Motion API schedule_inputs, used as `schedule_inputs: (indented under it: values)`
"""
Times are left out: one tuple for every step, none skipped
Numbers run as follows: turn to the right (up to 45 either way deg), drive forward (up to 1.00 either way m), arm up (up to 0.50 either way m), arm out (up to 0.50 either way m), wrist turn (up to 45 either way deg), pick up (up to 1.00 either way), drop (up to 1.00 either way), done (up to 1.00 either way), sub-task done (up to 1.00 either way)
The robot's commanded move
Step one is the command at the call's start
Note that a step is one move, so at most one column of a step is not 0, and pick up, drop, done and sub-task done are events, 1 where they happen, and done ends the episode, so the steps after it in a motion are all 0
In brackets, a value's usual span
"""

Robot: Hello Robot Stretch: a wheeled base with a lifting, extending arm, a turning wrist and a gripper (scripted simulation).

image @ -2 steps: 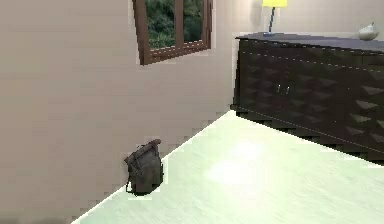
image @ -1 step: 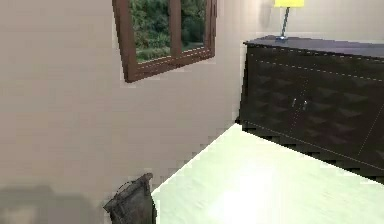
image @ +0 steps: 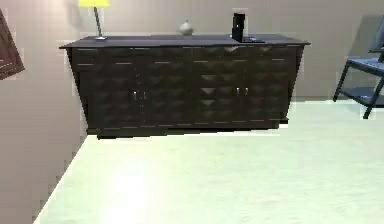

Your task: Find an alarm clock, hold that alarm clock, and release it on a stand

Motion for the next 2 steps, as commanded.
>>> schedule_inputs:
  values:
    - [45.0,0.0,0.0,0.0,0.0,0.0,0.0,0.0,0.0]
    - [0.0,0.5,0.0,0.0,0.0,0.0,0.0,0.0,0.0]
